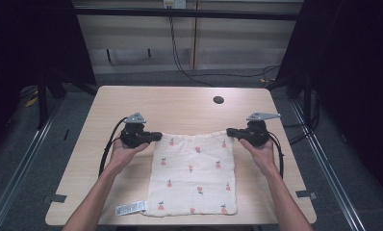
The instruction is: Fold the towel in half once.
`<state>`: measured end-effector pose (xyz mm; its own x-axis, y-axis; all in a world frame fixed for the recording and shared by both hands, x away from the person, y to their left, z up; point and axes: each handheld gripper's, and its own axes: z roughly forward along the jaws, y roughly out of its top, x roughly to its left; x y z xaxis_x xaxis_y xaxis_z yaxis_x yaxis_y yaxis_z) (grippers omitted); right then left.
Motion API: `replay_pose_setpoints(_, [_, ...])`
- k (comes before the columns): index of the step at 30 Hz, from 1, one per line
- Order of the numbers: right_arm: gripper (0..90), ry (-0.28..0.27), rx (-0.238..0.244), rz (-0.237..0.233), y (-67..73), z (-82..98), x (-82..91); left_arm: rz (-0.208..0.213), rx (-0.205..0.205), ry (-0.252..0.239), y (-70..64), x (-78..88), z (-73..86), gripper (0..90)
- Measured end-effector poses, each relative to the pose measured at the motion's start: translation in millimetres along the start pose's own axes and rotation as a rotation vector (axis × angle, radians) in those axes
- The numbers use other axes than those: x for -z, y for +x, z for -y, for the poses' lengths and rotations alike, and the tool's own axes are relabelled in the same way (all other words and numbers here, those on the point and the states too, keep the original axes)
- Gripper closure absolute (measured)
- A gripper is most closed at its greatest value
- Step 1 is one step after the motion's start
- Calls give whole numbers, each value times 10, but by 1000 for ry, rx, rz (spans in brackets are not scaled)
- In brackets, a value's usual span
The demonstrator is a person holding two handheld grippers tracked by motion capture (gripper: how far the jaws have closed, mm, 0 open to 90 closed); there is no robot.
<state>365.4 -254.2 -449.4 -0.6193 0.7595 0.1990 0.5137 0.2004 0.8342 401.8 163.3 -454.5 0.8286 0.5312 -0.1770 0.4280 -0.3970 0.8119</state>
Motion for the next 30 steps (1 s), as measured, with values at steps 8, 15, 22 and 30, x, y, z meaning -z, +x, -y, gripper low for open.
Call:
replay_pose_setpoints(8, [879, -56, 10, -4, 46, -112, 148, 3, -27, -57, -112, 120, -145, 868])
replay_pose_setpoints(15, [881, -100, 24, -12, 75, -219, 378, 21, -36, -83, -160, 178, -175, 871])
replay_pose_setpoints(22, [881, -56, 16, -29, 138, -131, 439, 26, -15, -71, -167, 171, -126, 870])
replay_pose_setpoints(30, [881, -18, 52, -24, 228, -73, 564, 32, -39, -71, -314, 262, -84, 871])
